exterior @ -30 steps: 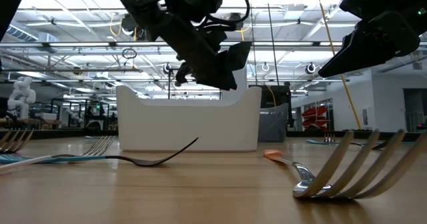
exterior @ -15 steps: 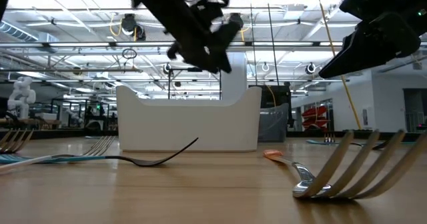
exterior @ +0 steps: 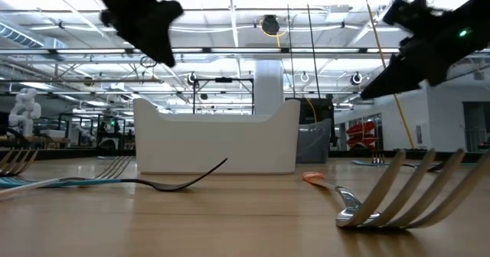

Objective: Sort silverware by color (type)
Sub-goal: Adjust the bins

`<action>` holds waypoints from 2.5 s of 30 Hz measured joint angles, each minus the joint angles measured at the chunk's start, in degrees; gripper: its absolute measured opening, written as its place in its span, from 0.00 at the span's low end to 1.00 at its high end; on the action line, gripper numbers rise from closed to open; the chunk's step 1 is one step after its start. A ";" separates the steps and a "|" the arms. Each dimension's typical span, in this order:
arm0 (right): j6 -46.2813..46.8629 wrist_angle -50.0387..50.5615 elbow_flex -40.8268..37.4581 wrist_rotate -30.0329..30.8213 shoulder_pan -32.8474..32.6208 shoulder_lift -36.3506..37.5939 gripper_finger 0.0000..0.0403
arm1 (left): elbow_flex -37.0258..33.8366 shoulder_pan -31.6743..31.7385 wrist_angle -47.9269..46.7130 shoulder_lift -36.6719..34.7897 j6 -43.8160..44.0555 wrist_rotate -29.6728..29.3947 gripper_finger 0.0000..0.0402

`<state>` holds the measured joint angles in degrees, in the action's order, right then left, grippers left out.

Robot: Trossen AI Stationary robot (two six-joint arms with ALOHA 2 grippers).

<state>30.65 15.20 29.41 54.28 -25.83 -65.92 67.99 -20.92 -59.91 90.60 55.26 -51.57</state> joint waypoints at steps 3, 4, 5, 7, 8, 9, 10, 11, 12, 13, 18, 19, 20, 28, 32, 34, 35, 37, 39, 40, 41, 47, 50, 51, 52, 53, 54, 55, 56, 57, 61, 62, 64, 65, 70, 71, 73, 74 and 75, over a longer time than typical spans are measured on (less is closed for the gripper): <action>-1.26 -0.83 -0.05 -0.08 4.79 -2.17 0.32 | -1.16 -2.05 -1.18 0.37 2.37 3.92 0.46; -1.45 -0.77 0.00 -0.13 6.54 -2.66 0.28 | -1.71 -2.33 -1.37 0.45 2.61 5.67 0.46; -1.90 -0.47 -0.04 -0.30 8.36 -3.05 0.25 | -2.11 -2.57 -1.26 0.47 3.04 7.16 0.46; -3.40 -1.03 -0.05 -0.30 11.92 -3.84 0.17 | -3.16 -3.16 -1.12 0.31 4.04 8.42 0.46; -4.56 -1.10 -0.04 -0.38 13.68 -4.19 0.14 | -3.81 -3.56 -1.32 0.33 4.48 9.03 0.46; -6.01 -1.02 -0.05 -0.53 15.29 -4.44 0.10 | -4.49 -3.92 -1.58 0.37 5.06 9.66 0.46; -7.34 -1.27 -0.06 -0.57 16.88 -4.73 0.06 | -5.13 -4.22 -2.10 0.38 5.72 9.97 0.46; -8.77 -2.08 -0.06 -0.70 18.41 -5.15 0.03 | -5.71 -4.50 -3.17 0.38 6.68 10.05 0.46; -10.29 -3.24 -0.06 -2.00 19.88 -5.55 0.02 | -6.26 -4.78 -4.70 0.38 8.04 10.04 0.46; -11.43 -4.53 -0.06 -3.28 21.10 -6.03 0.01 | -6.88 -4.98 -5.80 0.38 9.45 10.05 0.46; -17.24 -15.44 -0.05 -10.44 25.89 -9.60 0.02 | -9.78 -4.88 -7.26 0.38 12.71 11.11 0.46; -18.18 -17.84 -0.06 -11.42 26.49 -10.48 0.01 | -10.26 -4.88 -7.22 0.38 12.87 11.93 0.46; -19.17 -20.07 -0.04 -12.51 27.00 -11.29 0.01 | -10.61 -4.88 -7.24 0.38 13.01 12.76 0.46; -21.10 -31.53 -0.04 -18.71 28.55 -15.39 0.00 | -11.58 -5.60 -5.93 0.38 12.99 14.49 0.46; -22.49 -37.30 -0.04 -20.30 28.66 -17.63 0.00 | -11.58 -5.52 -2.58 0.38 9.78 14.51 0.46; -23.21 -40.06 -0.04 -21.67 28.87 -18.78 0.00 | -11.58 -5.51 -0.62 0.38 7.20 14.51 0.46; -23.53 -41.64 -0.04 -21.75 28.90 -19.43 0.00 | -11.58 -5.51 0.41 0.38 5.96 14.51 0.46; -24.28 -43.22 -0.04 -21.59 28.90 -20.28 0.00 | -11.58 -5.51 2.18 0.38 3.73 14.51 0.46; -24.41 -43.57 -0.04 -21.53 28.90 -20.29 0.00 | -11.58 -5.51 3.15 0.38 2.68 14.53 0.46; -24.41 -43.70 -0.04 -21.53 28.90 -20.23 0.00 | -11.58 -5.53 3.24 0.38 2.40 14.53 0.46; -24.45 -43.54 -0.04 -21.53 28.90 -20.03 0.00 | -11.58 -5.60 3.20 0.38 2.41 14.53 0.46; -24.50 -41.39 -0.02 -21.41 27.68 -17.29 0.00 | -11.58 -5.58 3.51 0.38 2.22 14.51 0.46; -24.41 -37.80 -0.02 -21.42 26.23 -13.99 0.00 | -11.58 -5.72 4.41 0.38 1.00 14.46 0.46; -24.18 -36.44 -0.02 -21.41 25.58 -12.64 0.00 | -11.58 -5.83 4.90 0.38 0.17 14.16 0.46; -23.72 -34.75 -0.02 -21.37 24.83 -11.28 0.00 | -11.58 -6.10 5.37 0.38 -0.94 13.56 0.46; -22.97 -32.74 -0.02 -21.38 23.99 -9.74 0.00 | -11.59 -6.47 5.76 0.38 -2.06 12.68 0.46; -22.17 -30.61 -0.02 -21.40 23.04 -8.19 0.00 | -11.76 -6.83 6.62 0.38 -3.35 11.98 0.46; -21.37 -28.44 -0.02 -21.45 21.99 -6.82 0.00 | -12.05 -7.09 7.58 0.36 -4.64 11.73 0.46; -20.51 -26.47 -0.02 -21.48 20.88 -5.53 0.00 | -12.49 -7.45 7.96 0.38 -5.34 11.69 0.46; -19.59 -24.46 -0.02 -21.46 19.55 -4.30 0.00 | -13.01 -7.79 7.75 0.38 -5.55 11.69 0.46; -15.44 -18.47 -0.02 -21.54 13.96 -0.79 0.00 | -16.35 -8.54 9.49 0.38 -5.68 11.35 0.46; -14.74 -17.81 -0.02 -21.55 12.58 -0.34 0.00 | -17.29 -8.69 11.56 0.38 -6.62 11.11 0.45; -14.18 -17.67 -0.02 -21.50 9.85 -0.06 0.00 | -18.99 -9.10 17.31 0.38 -9.79 10.98 0.42; -14.06 -17.70 -0.02 -21.48 8.63 -0.06 0.00 | -19.61 -9.25 19.44 0.38 -11.47 10.97 0.39; -13.75 -17.55 -0.02 -21.45 3.71 -0.59 0.00 | -20.50 -9.07 23.98 0.38 -15.09 11.01 0.26; -13.77 -17.42 -0.02 -21.50 2.86 -0.59 0.00 | -20.52 -8.86 24.09 0.38 -15.12 11.02 0.24; -14.81 -17.92 -0.02 -21.37 1.67 -0.51 0.00 | -20.52 -8.44 24.95 0.38 -15.13 11.16 0.21; -15.70 -18.19 -0.02 -21.37 1.25 -0.52 0.00 | -20.52 -8.12 25.85 0.38 -15.53 11.67 0.20; -16.35 -18.34 -0.02 -21.26 0.87 -0.54 0.00 | -20.52 -7.83 27.04 0.38 -16.31 12.31 0.19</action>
<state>14.30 -3.14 29.39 33.02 -24.96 -66.46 47.46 -28.75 -32.87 90.98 38.95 -39.26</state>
